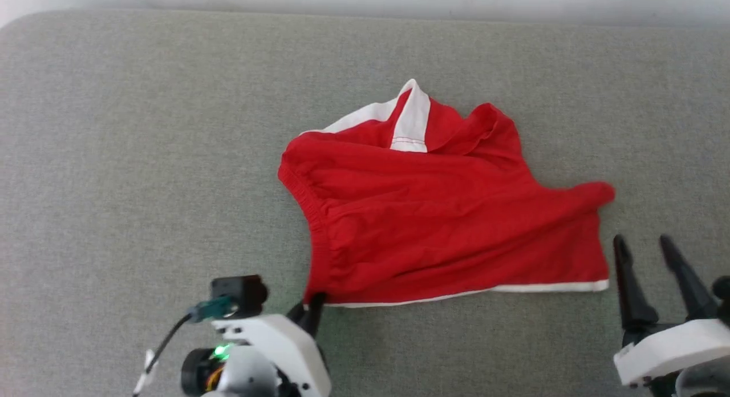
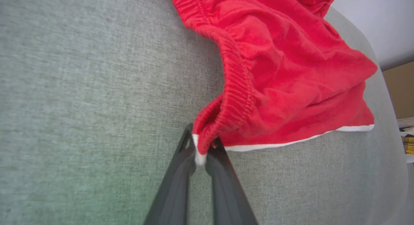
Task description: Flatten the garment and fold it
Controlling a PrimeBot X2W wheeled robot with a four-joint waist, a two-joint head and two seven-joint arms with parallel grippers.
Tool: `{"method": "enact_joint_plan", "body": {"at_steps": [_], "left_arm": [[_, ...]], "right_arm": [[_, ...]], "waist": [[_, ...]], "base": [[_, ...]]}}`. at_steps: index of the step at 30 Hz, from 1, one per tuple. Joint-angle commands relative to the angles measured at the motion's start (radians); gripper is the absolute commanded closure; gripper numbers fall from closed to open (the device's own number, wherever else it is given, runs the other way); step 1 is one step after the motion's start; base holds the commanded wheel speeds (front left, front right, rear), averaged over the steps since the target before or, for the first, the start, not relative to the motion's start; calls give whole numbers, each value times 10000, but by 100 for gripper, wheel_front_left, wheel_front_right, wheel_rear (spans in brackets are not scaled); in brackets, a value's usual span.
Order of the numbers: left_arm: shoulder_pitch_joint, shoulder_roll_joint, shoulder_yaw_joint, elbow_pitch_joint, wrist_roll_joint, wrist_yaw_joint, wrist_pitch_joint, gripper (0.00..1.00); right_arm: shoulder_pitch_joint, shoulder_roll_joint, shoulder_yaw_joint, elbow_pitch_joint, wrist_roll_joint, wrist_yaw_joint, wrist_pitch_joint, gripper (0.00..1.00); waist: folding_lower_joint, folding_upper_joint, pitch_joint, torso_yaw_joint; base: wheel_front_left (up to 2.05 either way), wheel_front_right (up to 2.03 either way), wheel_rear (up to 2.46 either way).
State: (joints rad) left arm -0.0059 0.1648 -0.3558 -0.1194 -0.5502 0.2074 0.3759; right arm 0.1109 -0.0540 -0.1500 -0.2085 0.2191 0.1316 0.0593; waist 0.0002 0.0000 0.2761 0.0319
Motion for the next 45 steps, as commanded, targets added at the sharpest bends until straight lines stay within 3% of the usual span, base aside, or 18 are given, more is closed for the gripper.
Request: {"method": "enact_joint_plan", "body": {"at_steps": [1, 6, 14, 24, 26, 27, 36, 45], "left_arm": [[266, 98, 179, -253, -68, 134, -133, 100], [682, 171, 462, -965, -97, 347, -410, 100], [616, -7, 223, -1004, -128, 289, -460, 100], [218, -93, 44, -694, -109, 162, -504, 100], [205, -96, 51, -679, -120, 175, -510, 100], [209, -94, 63, -680, -127, 191, -511, 100], [301, -277, 448, -721, -581, 222, -833, 100], [-248, -164, 1017, -1188, -798, 152, -1148, 100]], "right_arm": [[180, 37, -3, 85, -55, -9, 483, 0], [648, 37, -199, 68, -351, -9, 2511, 0], [435, 37, 55, 38, -517, -9, 3128, 0], [-156, 12, 599, 1151, -806, -9, 3775, 0], [-170, 19, 577, 1364, -714, -9, 3964, 75], [-180, 23, 580, 1431, -647, -9, 4045, 100], [-437, 35, 427, 1125, -17, -9, 3551, 100], [-1567, 36, 404, -359, 332, -9, 3161, 100]], "waist": [[-2, 0, -51, 82], [-2, 0, -10, 294], [-2, 0, 178, 428], [-2, 0, 269, 601], [-2, 0, 252, 646], [-2, 0, 254, 667], [-2, 0, -122, 638], [-2, 0, -1016, 221]], "base": [[0, 0, 0], [0, 0, 0], [0, 0, 0], [0, 0, 0], [0, 0, 0], [0, 0, 0], [0, 0, 0], [0, 0, 0]]}}
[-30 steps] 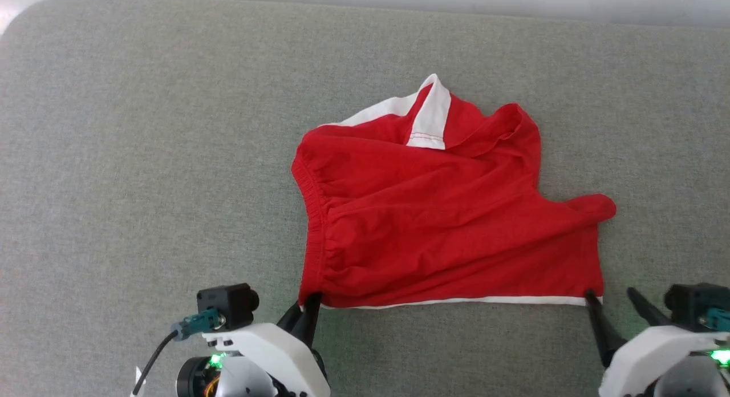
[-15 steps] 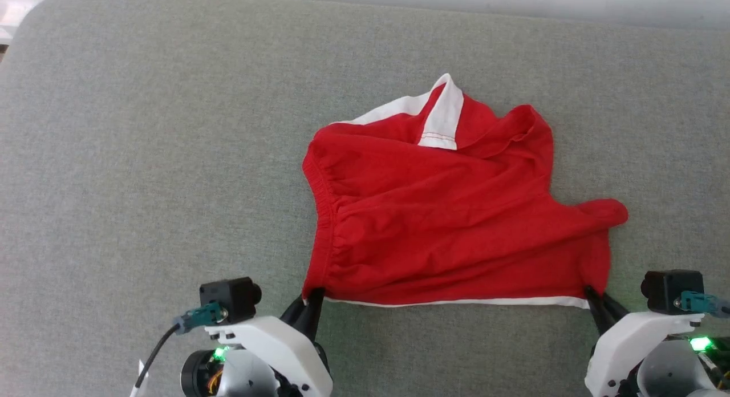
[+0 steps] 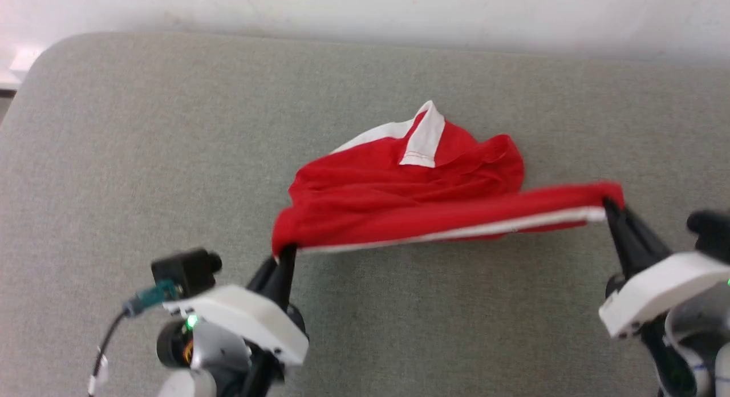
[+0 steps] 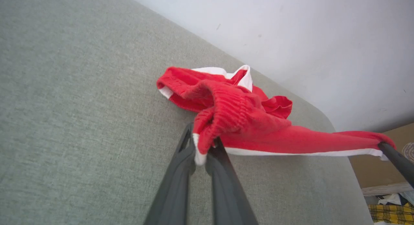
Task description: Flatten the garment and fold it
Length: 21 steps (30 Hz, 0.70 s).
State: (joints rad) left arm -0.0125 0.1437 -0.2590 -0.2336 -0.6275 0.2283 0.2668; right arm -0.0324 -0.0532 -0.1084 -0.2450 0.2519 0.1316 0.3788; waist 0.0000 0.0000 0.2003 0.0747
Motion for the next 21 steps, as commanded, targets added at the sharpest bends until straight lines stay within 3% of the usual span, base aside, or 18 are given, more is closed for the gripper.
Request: {"method": "enact_joint_plan", "body": {"at_steps": [1, 9, 21], "left_arm": [[-368, 56, 106, -148, -57, -54, -12, 100], [-2977, 610, 213, -781, 101, -17, 1374, 100], [-7160, 1057, 448, -129, 128, 567, 3772, 100]], "right_arm": [[-365, 28, 33, -213, -13, -9, 48, 100], [-2918, -621, 378, -1210, 394, -9, 1031, 100], [-6402, -1388, 1009, -721, 1137, -9, 2378, 100]], "waist": [[0, 0, -338, -261], [0, 0, -698, -537], [0, 0, -402, -821]], "base": [[0, 0, 0], [0, 0, 0], [0, 0, 0]]}}
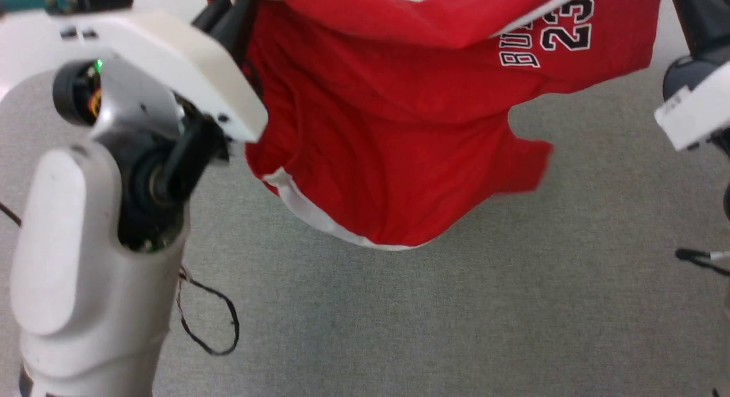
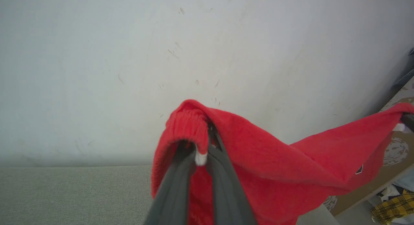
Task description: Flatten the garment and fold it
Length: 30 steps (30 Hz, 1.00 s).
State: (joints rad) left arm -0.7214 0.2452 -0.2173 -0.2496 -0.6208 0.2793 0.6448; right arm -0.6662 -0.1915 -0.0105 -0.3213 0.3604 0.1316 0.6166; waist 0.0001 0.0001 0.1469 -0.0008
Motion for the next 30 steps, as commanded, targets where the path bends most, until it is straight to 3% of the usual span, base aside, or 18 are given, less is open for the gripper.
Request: {"method": "enact_joint_plan", "body": {"at_steps": [1, 9, 19, 24, 30], "left_arm": [[-293, 95, 14, 173, 89, 115, 195, 100], [-2279, 217, -124, 1523, 561, 408, 800, 100], [-5733, -126, -17, 3423, 1334, 391, -499, 100], [-6871, -600, 17, 4246, 1243, -121, -1845, 100], [-7065, -895, 88, 5146, 902, -930, -3218, 100]], "right_arm": [[-287, -31, 72, 162, 129, -9, 184, 100], [-2589, -399, 466, 1615, 40, -9, 674, 100], [-6273, -683, 1069, 4426, -1028, -9, -590, 100], [-7643, -671, 1182, 5837, -1503, -9, -1535, 100], [-8076, -651, 1445, 6793, -1476, -9, -2368, 100]], "waist": [[-1, -1, 246, -99], [-1, -1, 1836, -404], [-1, -1, 4012, -781], [-1, -1, 4938, -788], [-1, -1, 5669, -715]], "base": [[0, 0, 0], [0, 0, 0], [0, 0, 0], [0, 0, 0], [0, 0, 0]]}}
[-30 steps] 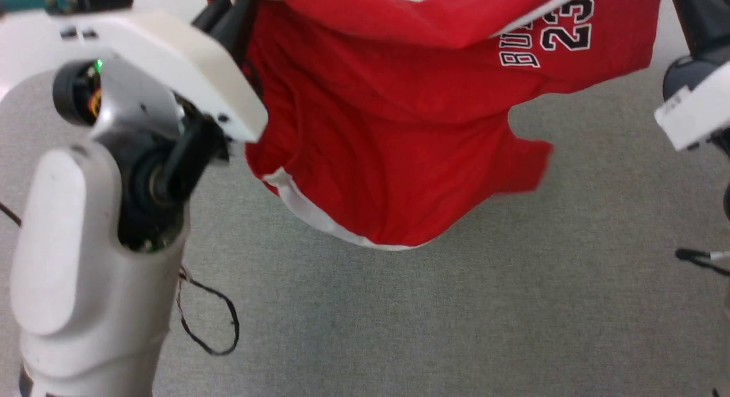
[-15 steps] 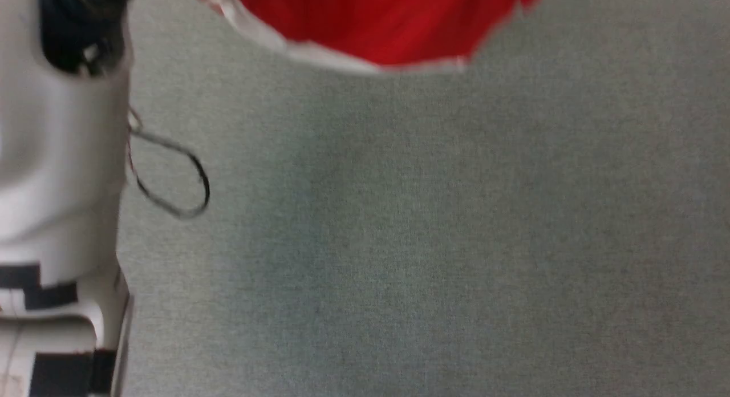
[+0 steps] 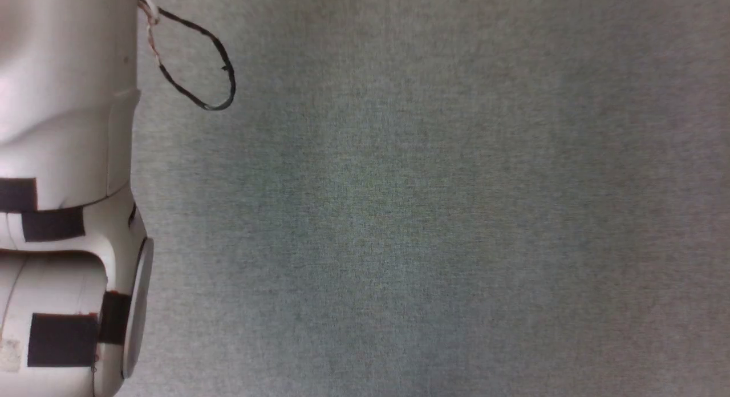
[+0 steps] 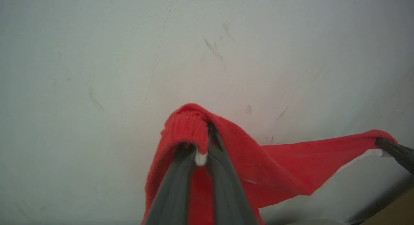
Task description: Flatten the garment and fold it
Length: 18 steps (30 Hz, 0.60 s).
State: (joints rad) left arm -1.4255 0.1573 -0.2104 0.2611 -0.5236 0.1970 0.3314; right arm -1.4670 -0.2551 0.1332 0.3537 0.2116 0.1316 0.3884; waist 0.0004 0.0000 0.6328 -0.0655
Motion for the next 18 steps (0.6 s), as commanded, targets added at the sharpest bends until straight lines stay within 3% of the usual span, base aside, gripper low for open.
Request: {"method": "enact_joint_plan", "body": {"at_steps": [1, 6, 11, 18], "left_arm": [[26, -29, 22, 151, -143, -227, -182, 100], [602, -105, -34, 452, -477, -708, -481, 100], [2007, -224, -245, -25, -871, -997, -378, 100], [5175, -223, -284, -2138, -1390, -697, -214, 100]], "right_arm": [[-24, -43, 81, 88, 74, -9, -192, 100], [691, -331, 508, -318, 759, -9, -607, 100], [2641, -969, 694, -1841, 1741, -9, -418, 100], [6258, -1140, -376, -4403, 2497, -9, 223, 100]], "waist": [[-4, 0, 889, -44], [-4, 0, 863, 119], [-4, 0, 235, 334], [-4, 0, -819, 448]], "base": [[0, 0, 0], [0, 0, 0], [0, 0, 0], [0, 0, 0]]}}
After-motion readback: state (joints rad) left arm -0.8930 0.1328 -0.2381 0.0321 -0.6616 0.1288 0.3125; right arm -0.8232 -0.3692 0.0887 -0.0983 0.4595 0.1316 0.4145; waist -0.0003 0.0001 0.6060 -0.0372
